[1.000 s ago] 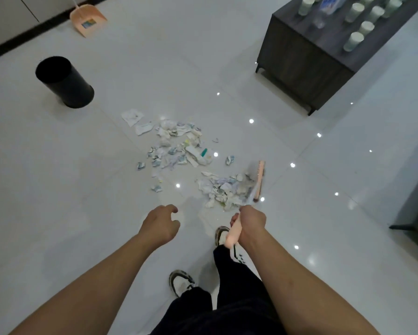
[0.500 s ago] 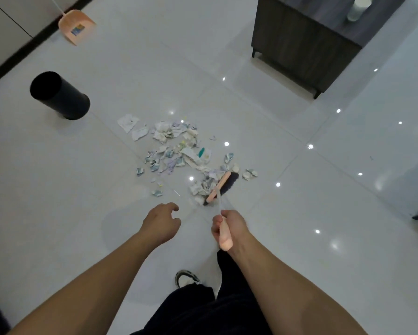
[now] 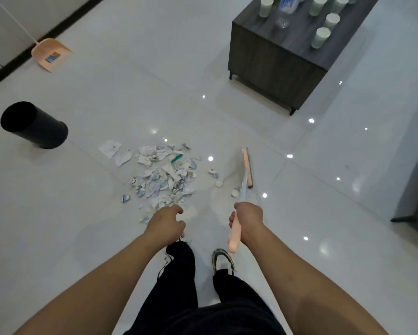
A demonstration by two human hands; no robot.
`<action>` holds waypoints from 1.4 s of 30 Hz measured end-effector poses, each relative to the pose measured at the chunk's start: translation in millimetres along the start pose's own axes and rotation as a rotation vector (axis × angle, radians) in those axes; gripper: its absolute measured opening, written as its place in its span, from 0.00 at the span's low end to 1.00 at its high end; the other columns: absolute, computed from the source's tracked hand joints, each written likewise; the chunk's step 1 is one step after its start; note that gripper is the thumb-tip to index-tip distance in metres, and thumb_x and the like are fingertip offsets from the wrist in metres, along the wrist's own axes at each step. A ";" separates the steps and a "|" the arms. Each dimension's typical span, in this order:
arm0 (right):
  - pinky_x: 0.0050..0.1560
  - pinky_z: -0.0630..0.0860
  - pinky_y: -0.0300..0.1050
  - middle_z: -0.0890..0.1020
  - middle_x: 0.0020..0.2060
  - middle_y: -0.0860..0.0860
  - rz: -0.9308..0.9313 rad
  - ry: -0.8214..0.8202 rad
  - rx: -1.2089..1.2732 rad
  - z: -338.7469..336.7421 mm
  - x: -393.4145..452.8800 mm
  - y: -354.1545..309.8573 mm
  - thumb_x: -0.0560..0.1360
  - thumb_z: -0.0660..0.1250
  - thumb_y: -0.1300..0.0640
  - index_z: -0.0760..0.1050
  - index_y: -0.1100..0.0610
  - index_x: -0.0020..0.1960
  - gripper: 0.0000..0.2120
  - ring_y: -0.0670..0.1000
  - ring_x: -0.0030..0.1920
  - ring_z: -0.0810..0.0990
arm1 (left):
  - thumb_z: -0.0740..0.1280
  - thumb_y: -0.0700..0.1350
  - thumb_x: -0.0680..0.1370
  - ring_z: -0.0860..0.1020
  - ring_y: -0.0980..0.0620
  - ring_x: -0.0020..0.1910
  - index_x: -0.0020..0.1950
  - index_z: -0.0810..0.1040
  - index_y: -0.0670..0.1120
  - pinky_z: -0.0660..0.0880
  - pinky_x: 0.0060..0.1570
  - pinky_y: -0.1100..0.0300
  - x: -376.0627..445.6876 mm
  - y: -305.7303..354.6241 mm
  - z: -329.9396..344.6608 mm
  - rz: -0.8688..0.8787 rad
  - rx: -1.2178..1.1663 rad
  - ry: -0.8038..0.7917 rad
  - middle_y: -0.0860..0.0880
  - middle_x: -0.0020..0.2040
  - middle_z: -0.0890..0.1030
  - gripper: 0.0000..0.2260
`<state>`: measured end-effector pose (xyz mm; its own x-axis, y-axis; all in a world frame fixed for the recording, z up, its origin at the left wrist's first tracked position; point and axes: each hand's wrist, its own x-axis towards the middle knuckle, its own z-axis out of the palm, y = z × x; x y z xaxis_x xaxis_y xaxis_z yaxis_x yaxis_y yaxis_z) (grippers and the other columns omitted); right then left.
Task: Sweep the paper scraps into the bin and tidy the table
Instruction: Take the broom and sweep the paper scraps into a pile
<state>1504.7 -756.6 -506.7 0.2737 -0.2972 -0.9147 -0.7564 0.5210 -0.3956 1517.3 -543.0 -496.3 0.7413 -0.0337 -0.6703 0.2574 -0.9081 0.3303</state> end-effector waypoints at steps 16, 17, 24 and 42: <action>0.20 0.66 0.37 0.70 0.29 0.52 0.222 -0.190 -0.171 150.7 0.6 -35.1 0.81 0.62 0.56 0.71 0.61 0.54 0.08 0.48 0.23 0.65 | 0.64 0.45 0.75 0.73 0.46 0.63 0.68 0.74 0.50 0.69 0.54 0.59 116.7 -106.0 -125.8 -0.076 -0.088 -0.050 0.45 0.66 0.75 0.20; 0.20 0.66 0.36 0.70 0.29 0.52 0.207 -0.200 -0.190 160.3 -3.6 -46.3 0.81 0.62 0.56 0.71 0.61 0.54 0.08 0.47 0.23 0.65 | 0.64 0.45 0.75 0.73 0.46 0.63 0.68 0.74 0.50 0.69 0.54 0.59 122.0 -109.0 -135.2 -0.082 -0.103 -0.044 0.45 0.67 0.74 0.21; 0.22 0.65 0.38 0.72 0.26 0.53 -0.011 -0.059 -0.384 227.3 -12.4 -103.2 0.78 0.66 0.59 0.76 0.62 0.50 0.06 0.48 0.21 0.66 | 0.64 0.45 0.74 0.74 0.45 0.62 0.67 0.74 0.50 0.69 0.51 0.60 151.1 -124.6 -184.4 -0.120 -0.206 0.038 0.45 0.66 0.75 0.21; 0.14 0.64 0.34 0.67 0.20 0.50 0.465 -0.204 0.143 110.7 58.6 -100.9 0.82 0.56 0.58 0.63 0.56 0.38 0.13 0.46 0.15 0.65 | 0.64 0.44 0.74 0.73 0.45 0.63 0.68 0.74 0.49 0.69 0.56 0.58 165.4 -10.1 -105.9 -0.202 -0.110 -0.077 0.44 0.66 0.74 0.21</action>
<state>1662.8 -738.0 -529.5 0.0491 0.1454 -0.9881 -0.7404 0.6693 0.0617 1703.0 -495.3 -540.2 0.6193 0.1088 -0.7776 0.4649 -0.8489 0.2515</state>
